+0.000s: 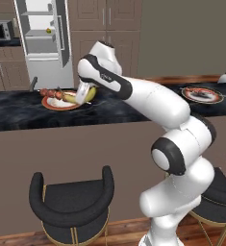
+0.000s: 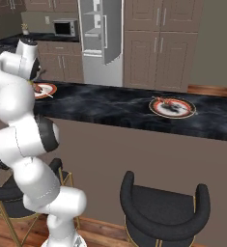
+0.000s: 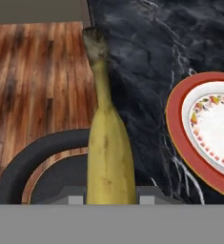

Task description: Pick up the pear and banana from the fridge and place one fruit on each plate on the dining counter.

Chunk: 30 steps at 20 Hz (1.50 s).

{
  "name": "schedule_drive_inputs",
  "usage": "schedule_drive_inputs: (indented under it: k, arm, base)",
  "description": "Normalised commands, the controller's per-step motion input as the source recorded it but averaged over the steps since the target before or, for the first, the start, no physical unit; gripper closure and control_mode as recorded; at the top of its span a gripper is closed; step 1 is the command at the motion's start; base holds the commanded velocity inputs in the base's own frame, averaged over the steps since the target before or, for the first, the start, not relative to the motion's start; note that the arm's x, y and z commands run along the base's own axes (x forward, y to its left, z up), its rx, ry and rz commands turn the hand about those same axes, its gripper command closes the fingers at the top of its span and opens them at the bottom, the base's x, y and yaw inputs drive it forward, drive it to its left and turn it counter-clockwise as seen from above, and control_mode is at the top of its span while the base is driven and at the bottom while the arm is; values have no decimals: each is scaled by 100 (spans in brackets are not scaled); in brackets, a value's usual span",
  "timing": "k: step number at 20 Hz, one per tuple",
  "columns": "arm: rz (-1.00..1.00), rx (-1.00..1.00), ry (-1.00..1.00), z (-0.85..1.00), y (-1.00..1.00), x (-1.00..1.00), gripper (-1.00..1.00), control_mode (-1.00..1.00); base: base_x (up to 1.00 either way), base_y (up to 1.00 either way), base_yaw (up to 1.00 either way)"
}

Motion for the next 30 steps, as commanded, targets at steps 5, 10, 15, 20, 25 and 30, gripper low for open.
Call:
schedule_drive_inputs:
  k: [5,10,15,20,25,30]
  arm:
    - [0,-4,0,-26,27,27,100,-100]
    - [0,-2,0,-20,7,31,100,-100]
    - [0,0,0,-12,0,37,100,-100]
    - [0,0,0,-13,5,44,100,-100]
    - [0,-5,0,-31,25,41,100,-100]
    - [0,-4,0,-22,26,37,100,-100]
  base:
    - [0,0,0]
    - [0,0,0]
    - [0,0,0]
    - [0,0,0]
    - [0,0,0]
    - [0,0,0]
